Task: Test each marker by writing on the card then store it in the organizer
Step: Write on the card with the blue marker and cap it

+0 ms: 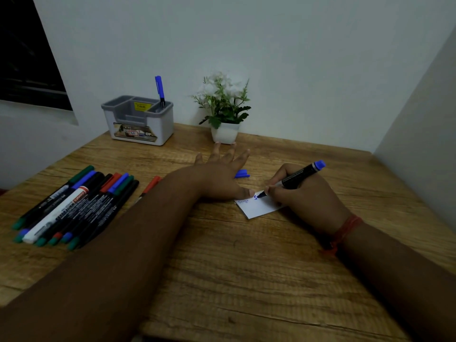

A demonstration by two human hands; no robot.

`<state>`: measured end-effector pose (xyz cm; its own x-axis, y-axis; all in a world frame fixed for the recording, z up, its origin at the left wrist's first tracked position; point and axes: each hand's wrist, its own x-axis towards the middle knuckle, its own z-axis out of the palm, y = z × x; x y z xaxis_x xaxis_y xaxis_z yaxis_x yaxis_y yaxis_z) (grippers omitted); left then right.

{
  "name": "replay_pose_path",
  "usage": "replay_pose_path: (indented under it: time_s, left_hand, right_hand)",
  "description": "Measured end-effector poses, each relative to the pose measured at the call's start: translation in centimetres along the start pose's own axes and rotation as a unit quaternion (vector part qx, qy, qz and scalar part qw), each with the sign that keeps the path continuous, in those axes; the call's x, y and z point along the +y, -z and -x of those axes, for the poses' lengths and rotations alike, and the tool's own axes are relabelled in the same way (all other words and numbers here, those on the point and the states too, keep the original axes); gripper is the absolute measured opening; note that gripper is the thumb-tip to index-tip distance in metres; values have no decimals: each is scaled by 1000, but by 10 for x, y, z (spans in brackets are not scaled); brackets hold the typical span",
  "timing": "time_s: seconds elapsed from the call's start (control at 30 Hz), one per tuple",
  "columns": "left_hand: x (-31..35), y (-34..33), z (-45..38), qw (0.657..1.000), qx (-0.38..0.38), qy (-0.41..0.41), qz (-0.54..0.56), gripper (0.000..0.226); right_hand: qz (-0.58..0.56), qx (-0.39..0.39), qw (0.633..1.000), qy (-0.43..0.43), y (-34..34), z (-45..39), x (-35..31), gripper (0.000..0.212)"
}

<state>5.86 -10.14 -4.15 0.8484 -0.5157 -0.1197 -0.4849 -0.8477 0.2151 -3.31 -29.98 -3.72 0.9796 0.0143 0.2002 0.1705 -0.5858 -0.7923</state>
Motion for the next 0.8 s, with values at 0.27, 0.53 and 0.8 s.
replay_pose_path:
  time_s: [0.27,0.53,0.8]
  left_hand:
    - [1,1,2,1000,-2,4,0,105]
    - [1,1,2,1000,-7,5,0,105]
    - [1,0,1,1000,-6,3,7,104]
  right_hand:
    - [6,15,1000,-2,0,0,-1,5]
    - [11,19,1000,-1,0,0,0,5]
    - [-1,29,1000,-7,1,-1,3,4]
